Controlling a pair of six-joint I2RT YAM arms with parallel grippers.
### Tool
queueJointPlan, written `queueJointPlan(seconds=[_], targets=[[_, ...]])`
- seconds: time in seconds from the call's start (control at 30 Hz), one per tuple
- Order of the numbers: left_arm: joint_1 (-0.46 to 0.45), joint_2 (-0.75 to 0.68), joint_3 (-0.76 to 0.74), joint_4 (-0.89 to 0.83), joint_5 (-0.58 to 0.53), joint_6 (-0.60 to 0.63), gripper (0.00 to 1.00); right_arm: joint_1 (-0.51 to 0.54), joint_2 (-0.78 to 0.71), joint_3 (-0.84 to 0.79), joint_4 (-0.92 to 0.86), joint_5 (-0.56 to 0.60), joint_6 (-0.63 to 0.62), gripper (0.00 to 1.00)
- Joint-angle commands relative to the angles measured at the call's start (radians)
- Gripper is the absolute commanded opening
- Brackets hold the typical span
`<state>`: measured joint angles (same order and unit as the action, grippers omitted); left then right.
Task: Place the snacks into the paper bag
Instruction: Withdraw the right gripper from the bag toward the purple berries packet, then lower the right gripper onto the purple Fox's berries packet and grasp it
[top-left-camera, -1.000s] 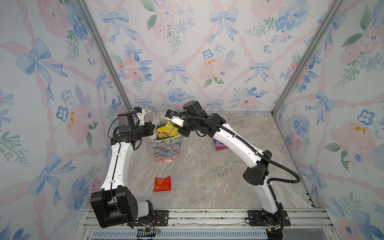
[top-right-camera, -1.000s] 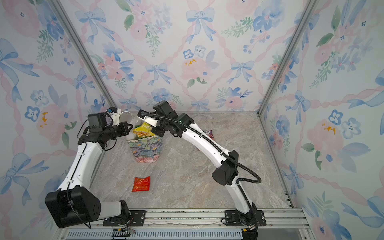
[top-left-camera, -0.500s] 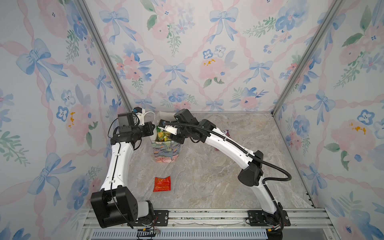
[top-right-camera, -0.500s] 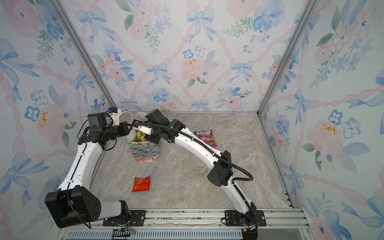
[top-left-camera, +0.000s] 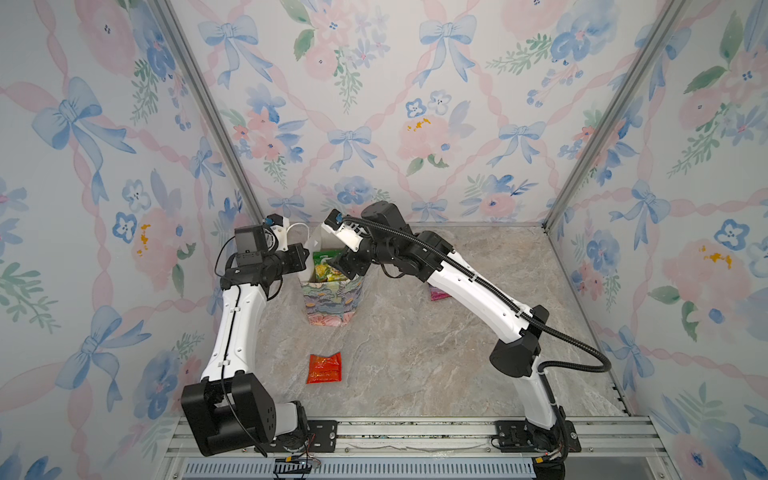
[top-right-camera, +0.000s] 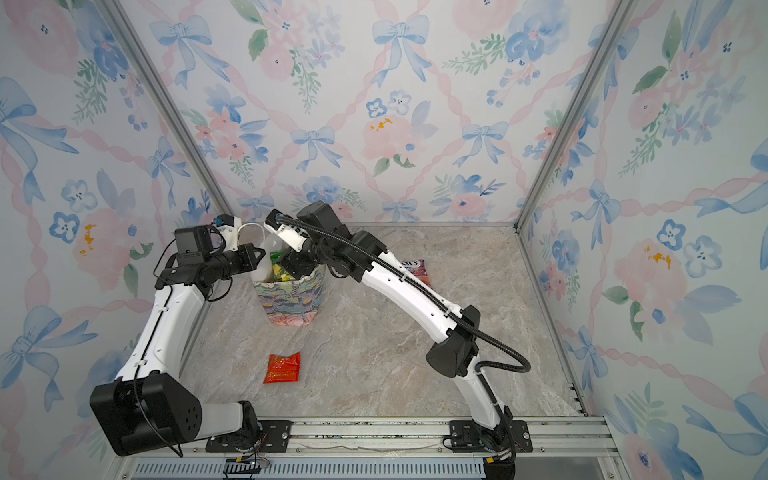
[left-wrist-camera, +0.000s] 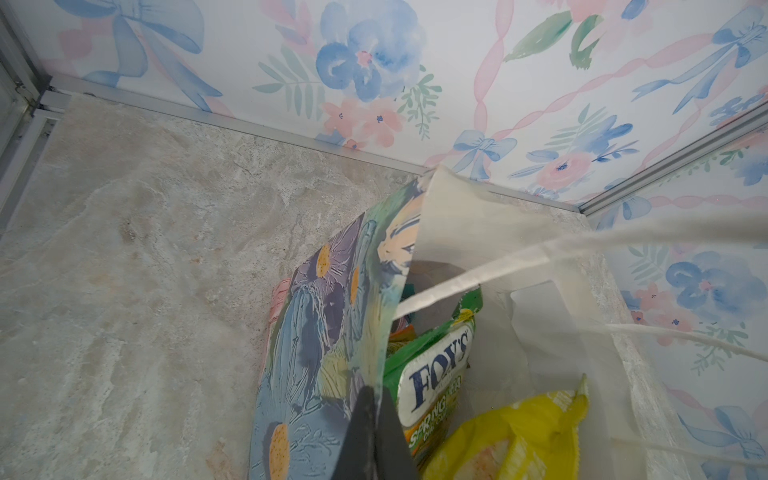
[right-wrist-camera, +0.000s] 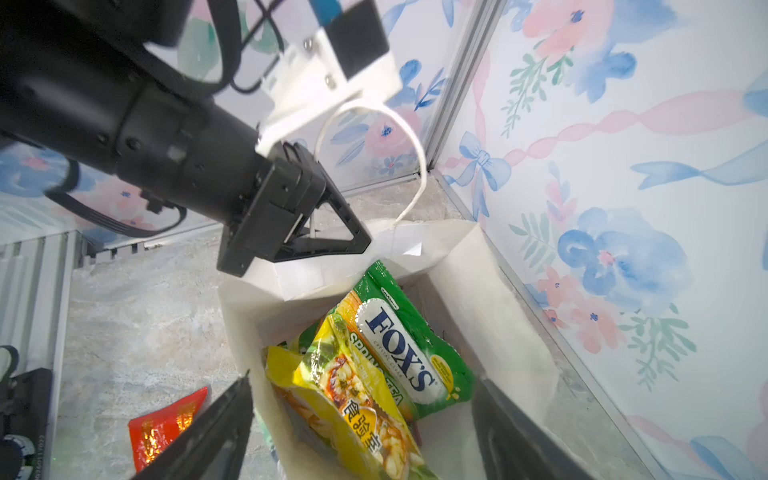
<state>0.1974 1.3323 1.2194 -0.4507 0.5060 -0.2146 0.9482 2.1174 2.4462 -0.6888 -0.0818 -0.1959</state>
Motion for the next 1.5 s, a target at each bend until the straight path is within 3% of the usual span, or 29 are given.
queueJointPlan(seconds=[0.0,0.33,0.53,0.73,1.0,1.47], targets=[[0.01,-0.002,-0.009,0.028,0.014,-0.011,0.0,-0.052,-0.125,-0.078,0.086,0.015,0.153,0.88],[0.021,0.012,-0.011,0.028,-0.001,-0.026,0.0,-0.296,-0.396,-0.601,0.302,-0.052,0.472,0.96],[0.025,0.021,-0.014,0.028,-0.003,-0.026,0.0,-0.422,-0.502,-0.853,0.31,0.0,0.547,0.94],[0.027,0.031,-0.014,0.027,-0.009,-0.028,0.0,-0.582,-0.524,-1.047,0.351,-0.02,0.6,0.93],[0.031,0.037,-0.014,0.026,-0.012,-0.03,0.0,-0.724,-0.438,-1.126,0.397,-0.035,0.605,0.92],[0.038,0.047,-0.013,0.027,-0.008,-0.031,0.0,-0.75,-0.171,-1.001,0.383,-0.064,0.6,0.91]])
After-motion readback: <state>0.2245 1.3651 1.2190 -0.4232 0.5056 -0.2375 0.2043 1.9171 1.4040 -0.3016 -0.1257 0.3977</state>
